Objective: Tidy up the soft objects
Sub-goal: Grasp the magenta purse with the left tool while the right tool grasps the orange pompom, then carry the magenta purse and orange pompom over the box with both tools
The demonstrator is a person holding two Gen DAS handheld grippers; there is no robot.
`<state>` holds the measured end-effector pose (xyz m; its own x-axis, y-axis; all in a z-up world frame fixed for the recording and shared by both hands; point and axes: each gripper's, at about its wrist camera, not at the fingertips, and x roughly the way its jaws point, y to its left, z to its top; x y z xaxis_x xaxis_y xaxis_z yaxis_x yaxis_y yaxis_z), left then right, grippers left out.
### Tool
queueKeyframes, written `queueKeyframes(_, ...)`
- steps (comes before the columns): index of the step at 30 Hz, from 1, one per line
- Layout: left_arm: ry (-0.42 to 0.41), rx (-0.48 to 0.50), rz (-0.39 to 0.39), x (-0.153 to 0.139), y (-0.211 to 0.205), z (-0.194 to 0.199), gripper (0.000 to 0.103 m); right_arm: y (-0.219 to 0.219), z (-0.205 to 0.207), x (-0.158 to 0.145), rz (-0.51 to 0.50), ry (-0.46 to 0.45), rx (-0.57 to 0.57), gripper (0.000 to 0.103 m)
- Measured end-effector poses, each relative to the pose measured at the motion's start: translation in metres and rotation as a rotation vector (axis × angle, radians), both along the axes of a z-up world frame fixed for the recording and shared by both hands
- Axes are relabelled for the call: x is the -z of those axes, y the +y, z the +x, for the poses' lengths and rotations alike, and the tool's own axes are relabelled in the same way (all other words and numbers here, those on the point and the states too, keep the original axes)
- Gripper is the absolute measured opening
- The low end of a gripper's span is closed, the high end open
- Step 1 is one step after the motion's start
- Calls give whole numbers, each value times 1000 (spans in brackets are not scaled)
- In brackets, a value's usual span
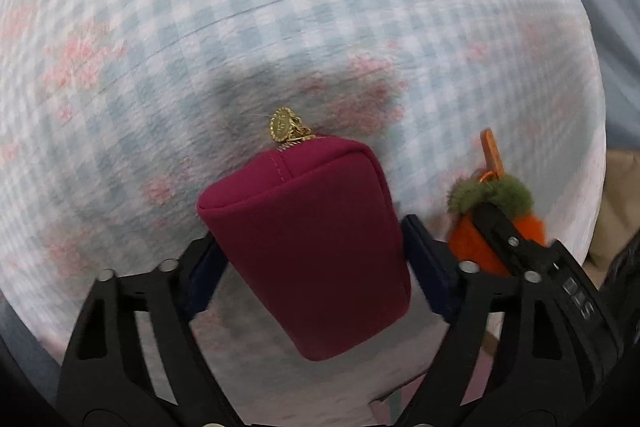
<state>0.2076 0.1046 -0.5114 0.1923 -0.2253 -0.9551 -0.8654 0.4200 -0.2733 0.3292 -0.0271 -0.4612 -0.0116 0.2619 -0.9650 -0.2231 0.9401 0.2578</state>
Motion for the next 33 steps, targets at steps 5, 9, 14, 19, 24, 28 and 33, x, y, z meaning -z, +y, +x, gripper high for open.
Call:
queueKeyframes(5, -36, -6, -24, -6, 2, -6, 67, 2, -2, -6, -9, -26, -21, 35)
queueKeyframes(9, -63, -30, -44, -10, 4, -9, 60, 0, -5, -14, -5, -45, -20, 35)
queueKeyframes(14, -103, -6, -47, -25, 9, -13, 51, -5, -10, -33, 4, -89, -6, 35)
queueKeyframes(19, -167, 58, -9, -55, 9, -14, 50, -8, -18, -58, 18, -140, 27, 34)
queueKeyframes(24, -247, 146, 61, -99, 9, -13, 49, -16, -32, -98, 38, -208, 52, 34)
queueKeyframes(28, -323, 221, 115, -143, 15, -24, 49, -21, -49, -138, 54, -278, 72, 34)
queueKeyframes(33, -414, 287, 155, -198, 16, -44, 49, -33, -78, -193, 73, -357, 103, 34)
